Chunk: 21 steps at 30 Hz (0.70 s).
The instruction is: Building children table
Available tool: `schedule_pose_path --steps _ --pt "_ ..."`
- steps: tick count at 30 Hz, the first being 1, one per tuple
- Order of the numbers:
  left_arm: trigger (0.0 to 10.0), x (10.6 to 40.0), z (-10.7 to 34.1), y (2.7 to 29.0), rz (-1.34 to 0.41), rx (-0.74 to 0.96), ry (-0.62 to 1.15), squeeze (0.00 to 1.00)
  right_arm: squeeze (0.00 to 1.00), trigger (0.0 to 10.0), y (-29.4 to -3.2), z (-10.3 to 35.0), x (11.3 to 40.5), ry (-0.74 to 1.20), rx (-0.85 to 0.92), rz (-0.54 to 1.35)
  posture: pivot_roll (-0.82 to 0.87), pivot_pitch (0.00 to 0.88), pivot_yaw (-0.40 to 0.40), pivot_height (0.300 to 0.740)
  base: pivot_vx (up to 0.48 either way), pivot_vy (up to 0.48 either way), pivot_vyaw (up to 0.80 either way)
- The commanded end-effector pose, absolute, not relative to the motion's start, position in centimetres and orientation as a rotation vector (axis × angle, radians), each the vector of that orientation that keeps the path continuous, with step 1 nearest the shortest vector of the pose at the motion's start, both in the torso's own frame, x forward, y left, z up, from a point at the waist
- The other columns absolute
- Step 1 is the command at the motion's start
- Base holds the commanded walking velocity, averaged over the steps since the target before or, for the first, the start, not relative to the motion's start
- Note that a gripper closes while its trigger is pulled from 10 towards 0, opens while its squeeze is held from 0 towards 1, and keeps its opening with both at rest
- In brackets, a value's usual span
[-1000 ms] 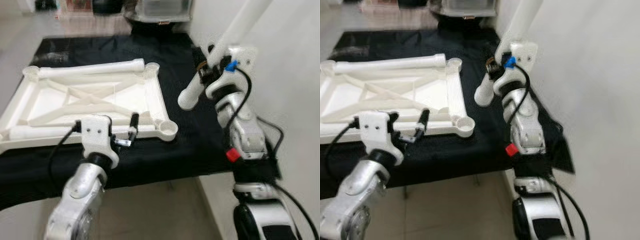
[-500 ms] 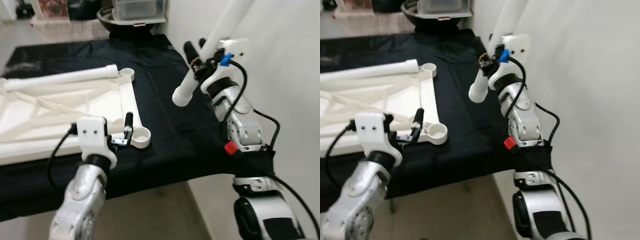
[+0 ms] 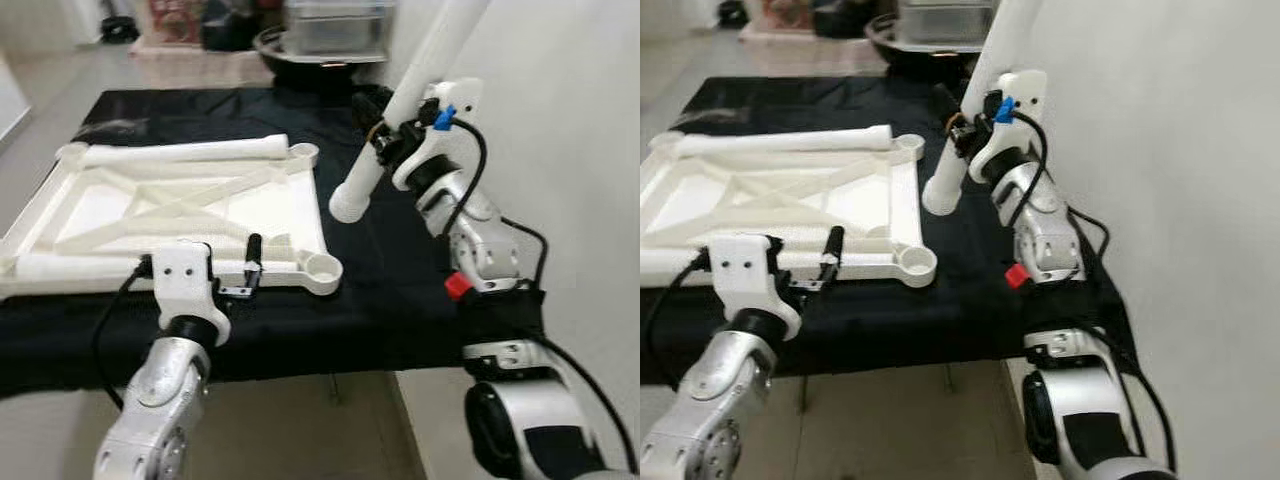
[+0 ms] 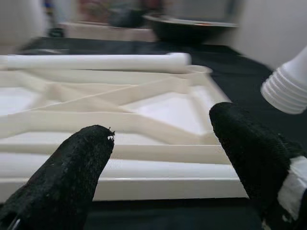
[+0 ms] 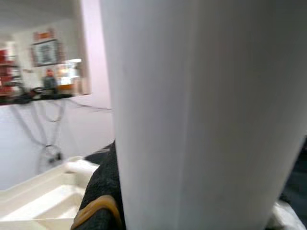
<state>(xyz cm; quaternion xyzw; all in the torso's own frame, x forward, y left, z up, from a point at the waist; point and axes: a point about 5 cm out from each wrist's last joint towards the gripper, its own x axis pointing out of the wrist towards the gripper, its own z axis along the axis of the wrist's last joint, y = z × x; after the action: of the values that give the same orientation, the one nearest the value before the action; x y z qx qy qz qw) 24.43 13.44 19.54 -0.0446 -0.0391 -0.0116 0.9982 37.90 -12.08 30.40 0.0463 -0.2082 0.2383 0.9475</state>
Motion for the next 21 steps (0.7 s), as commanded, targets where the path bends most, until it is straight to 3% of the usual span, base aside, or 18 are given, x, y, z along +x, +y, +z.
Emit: schedule_pose_path --steps 1,8,13,21 --pt "10.0 24.1 19.5 13.4 -0.021 -0.091 -0.067 0.00 0.00 10.0 -12.8 31.5 38.1 -0.462 0.082 0.451 0.11 0.157 -0.053 0.740 0.000 0.000 0.49" --pt "10.0 23.8 19.6 13.2 -0.027 -0.091 -0.066 0.00 0.00 10.0 -13.5 32.3 38.6 -0.467 0.090 0.444 0.12 0.177 -0.051 0.740 0.000 0.000 0.07" --pt "10.0 23.5 19.7 13.0 -0.035 -0.094 -0.061 0.00 0.00 10.0 -14.6 32.8 39.6 -0.406 0.132 0.559 0.12 0.203 -0.046 0.740 0.000 0.000 0.00" --pt "10.0 22.6 19.6 12.5 -0.067 -0.088 -0.039 0.00 0.00 10.0 -16.7 33.6 39.3 -0.255 0.055 0.893 0.14 0.232 -0.039 0.740 0.000 0.000 0.00"
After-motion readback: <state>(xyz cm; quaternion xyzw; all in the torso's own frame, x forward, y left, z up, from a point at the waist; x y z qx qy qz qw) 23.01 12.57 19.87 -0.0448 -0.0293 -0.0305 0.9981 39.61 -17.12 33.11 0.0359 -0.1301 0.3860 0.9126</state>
